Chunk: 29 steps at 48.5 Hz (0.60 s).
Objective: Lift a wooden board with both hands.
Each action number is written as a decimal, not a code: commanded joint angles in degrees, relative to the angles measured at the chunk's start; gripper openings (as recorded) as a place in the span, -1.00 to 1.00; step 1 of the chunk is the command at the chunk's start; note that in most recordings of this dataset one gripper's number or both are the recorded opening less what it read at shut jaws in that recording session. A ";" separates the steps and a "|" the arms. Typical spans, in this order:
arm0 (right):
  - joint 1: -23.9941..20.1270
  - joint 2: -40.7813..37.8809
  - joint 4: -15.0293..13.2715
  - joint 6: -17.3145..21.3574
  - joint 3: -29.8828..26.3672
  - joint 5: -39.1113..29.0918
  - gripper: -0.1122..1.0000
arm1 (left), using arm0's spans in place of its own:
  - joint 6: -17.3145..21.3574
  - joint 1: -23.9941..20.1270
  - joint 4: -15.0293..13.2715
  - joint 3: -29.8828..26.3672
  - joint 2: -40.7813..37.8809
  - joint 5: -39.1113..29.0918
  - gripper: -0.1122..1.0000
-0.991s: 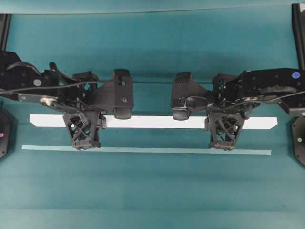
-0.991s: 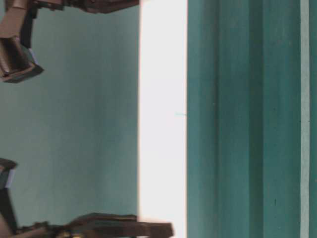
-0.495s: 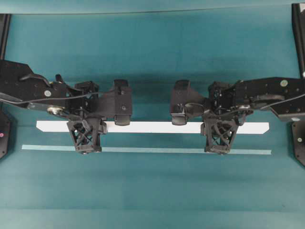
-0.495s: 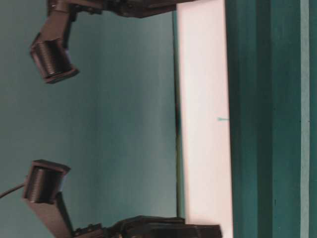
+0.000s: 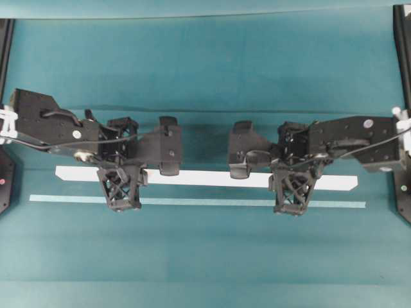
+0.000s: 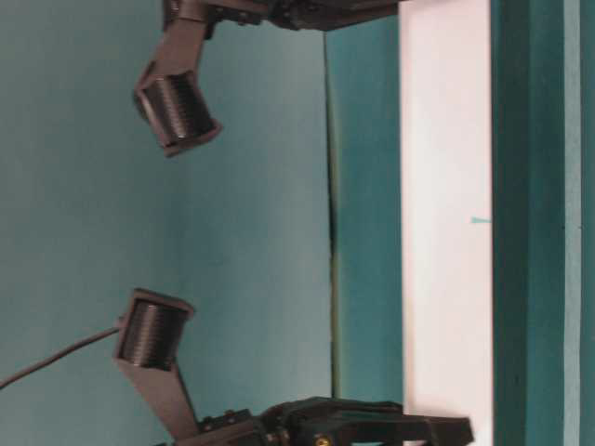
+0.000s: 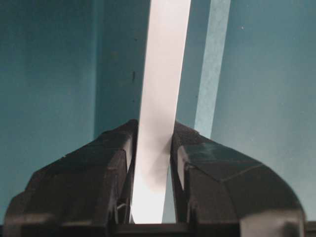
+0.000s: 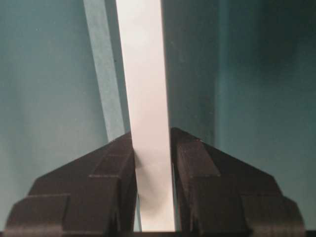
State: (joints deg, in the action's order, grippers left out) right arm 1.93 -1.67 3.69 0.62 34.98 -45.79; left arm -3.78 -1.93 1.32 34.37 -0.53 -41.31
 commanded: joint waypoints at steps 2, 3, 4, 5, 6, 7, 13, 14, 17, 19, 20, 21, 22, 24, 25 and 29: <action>-1.14 -1.67 0.62 -0.26 0.70 0.35 -0.42 | -1.49 1.05 0.18 0.18 -0.53 0.44 -0.49; -1.23 -1.85 0.70 -0.26 0.79 0.44 -0.42 | -1.67 1.23 0.18 0.26 -0.70 0.70 -0.49; -1.32 -1.93 0.79 -0.26 0.70 0.62 -0.42 | -1.93 1.49 0.18 0.35 -0.88 0.88 -0.49; -1.41 -2.11 0.79 -0.26 0.79 0.70 -0.42 | -2.11 1.67 0.18 0.44 -1.05 1.14 -0.49; -1.49 -2.29 0.79 -0.26 0.70 0.79 -0.42 | -2.46 1.85 0.18 0.53 -1.23 1.32 -0.49; -1.49 -2.37 0.79 -0.26 0.79 0.97 -0.42 | -2.72 1.93 0.18 0.70 -1.41 1.49 -0.49; -1.93 -2.90 0.79 -0.26 0.62 1.93 -0.42 | -3.87 2.55 0.18 1.67 -2.11 3.16 -0.49; -1.93 -2.90 0.79 -0.26 0.62 2.11 -0.42 | -4.04 2.55 0.18 1.76 -2.11 3.43 -0.49; -2.02 -2.99 0.79 -0.26 0.62 2.20 -0.42 | -4.04 2.55 0.18 2.29 -2.11 3.87 -0.49; -2.02 -2.99 0.79 -0.26 0.70 2.20 -0.42 | -3.87 2.37 0.18 2.46 -2.02 3.87 -0.49; -2.02 -2.99 0.79 -0.26 0.70 2.20 -0.42 | -3.87 2.37 0.18 2.55 -1.93 3.87 -0.49; -2.02 -3.08 0.88 -0.26 0.70 2.20 -0.42 | -3.69 2.20 0.18 2.72 -1.93 3.96 -0.49; -2.02 -3.08 0.88 -0.26 0.79 2.20 -0.42 | -3.69 2.02 0.18 2.72 -1.93 3.96 -0.49; -2.02 -3.08 0.97 -0.18 0.79 2.20 -0.42 | -3.60 1.85 0.18 2.90 -1.85 3.96 -0.49; -2.02 -3.16 0.97 -0.18 0.79 2.20 -0.42 | -3.52 1.67 0.18 2.90 -1.85 3.96 -0.49; -2.11 -3.34 1.49 -0.18 0.97 2.46 -0.42 | -3.52 1.23 0.18 2.99 -1.76 3.96 -0.49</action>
State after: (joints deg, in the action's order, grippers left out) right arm 0.26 -4.39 4.57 0.62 35.24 -43.07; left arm -7.21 0.26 1.32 36.83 -2.81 -36.91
